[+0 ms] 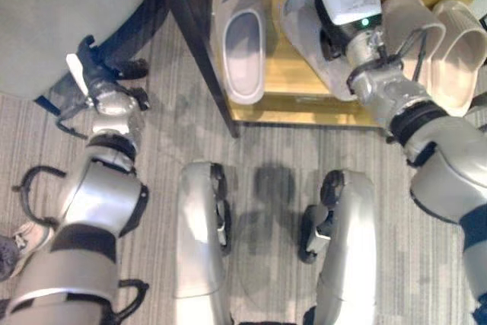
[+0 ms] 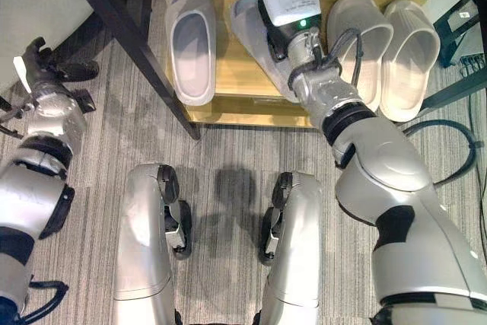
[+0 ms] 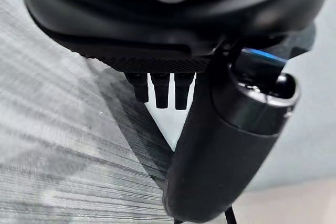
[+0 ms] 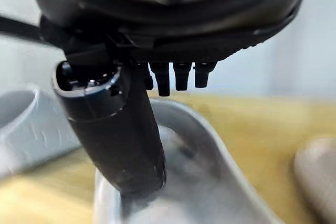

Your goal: Arrange the slippers neatly on the shoe rack.

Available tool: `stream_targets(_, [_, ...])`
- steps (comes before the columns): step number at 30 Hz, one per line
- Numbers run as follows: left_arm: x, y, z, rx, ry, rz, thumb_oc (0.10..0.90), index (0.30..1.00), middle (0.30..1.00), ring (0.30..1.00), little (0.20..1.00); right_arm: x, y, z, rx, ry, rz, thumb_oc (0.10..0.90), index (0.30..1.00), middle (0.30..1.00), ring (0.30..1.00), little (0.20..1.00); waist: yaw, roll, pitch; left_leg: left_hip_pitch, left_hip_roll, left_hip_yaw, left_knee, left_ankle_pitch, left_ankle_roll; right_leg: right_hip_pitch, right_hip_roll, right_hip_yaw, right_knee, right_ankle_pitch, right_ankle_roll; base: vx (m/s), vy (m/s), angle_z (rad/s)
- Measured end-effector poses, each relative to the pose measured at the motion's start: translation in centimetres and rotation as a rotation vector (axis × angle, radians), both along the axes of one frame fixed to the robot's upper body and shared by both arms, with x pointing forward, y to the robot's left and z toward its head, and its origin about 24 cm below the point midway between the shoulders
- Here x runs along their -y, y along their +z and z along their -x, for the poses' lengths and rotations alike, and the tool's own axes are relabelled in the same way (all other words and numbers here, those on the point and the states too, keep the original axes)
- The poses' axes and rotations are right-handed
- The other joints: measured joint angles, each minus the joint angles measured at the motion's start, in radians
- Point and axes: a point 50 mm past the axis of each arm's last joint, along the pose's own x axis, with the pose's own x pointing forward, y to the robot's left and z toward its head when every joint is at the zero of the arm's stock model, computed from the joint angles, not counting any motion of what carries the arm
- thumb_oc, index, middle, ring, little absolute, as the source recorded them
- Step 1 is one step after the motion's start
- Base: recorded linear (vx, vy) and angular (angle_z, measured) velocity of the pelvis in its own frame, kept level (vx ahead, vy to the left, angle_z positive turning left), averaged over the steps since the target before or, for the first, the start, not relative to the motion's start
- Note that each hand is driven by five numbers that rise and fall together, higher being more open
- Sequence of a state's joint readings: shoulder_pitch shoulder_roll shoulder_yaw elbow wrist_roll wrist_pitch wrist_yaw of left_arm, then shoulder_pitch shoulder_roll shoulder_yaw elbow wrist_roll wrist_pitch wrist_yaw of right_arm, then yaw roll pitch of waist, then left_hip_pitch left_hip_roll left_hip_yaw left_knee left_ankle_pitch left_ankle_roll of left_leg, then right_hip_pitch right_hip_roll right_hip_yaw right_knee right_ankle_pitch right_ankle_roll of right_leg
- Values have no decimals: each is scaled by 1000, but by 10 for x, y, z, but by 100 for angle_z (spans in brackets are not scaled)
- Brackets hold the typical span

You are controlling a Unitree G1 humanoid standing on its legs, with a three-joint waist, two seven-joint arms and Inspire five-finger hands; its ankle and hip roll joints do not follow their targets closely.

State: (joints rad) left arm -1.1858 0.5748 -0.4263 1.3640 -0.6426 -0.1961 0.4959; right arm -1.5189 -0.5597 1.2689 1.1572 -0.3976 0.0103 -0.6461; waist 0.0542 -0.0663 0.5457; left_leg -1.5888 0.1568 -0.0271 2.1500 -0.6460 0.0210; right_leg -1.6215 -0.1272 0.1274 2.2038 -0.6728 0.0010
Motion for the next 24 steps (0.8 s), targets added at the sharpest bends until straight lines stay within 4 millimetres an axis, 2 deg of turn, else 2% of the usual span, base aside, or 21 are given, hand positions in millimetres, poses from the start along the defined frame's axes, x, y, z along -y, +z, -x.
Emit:
stream_targets(5, [10,-58,9,-117,27,67,800,900,900,900,900,10,8,3,89,-65,137,800,900,900,900,900,5,0,0,-1,-3,-4,1,-1,-1,-2,0,-3,3,-1,-2,4,-7,-1])
stream_targets(10, [11,-90,24,-116,6,73,800,900,900,900,900,19,24,15,208,-12,116,800,900,900,900,900,4,0,0,-6,-5,-3,2,-2,-1,-7,0,-1,6,-3,-6,0,0,0])
stream_targets(14, [7,-129,50,-162,6,80,800,900,900,900,900,24,43,25,291,19,52,800,900,900,900,900,13,0,0,-5,-8,-7,4,-3,-3,-9,-7,-3,13,-9,-16,0,0,0])
stream_targets(17, [6,-138,57,-174,8,93,800,900,900,900,900,33,52,29,311,9,6,800,900,900,900,900,30,0,0,-3,-10,-9,5,-3,-3,-9,-8,-4,16,-10,-18,0,0,0])
stream_targets(20, [2,-135,57,-158,17,111,800,900,900,900,900,35,55,28,253,18,-101,800,900,900,900,900,34,0,0,-3,-17,-8,5,-3,-3,-8,-11,-3,18,-10,-19,4,-4,3])
stream_targets(24, [6,-124,47,-128,-21,142,800,900,900,900,900,34,50,23,104,59,-246,800,900,900,900,900,34,0,0,-4,-18,-7,9,-3,-4,-7,-13,-1,20,-11,-17,0,0,0])
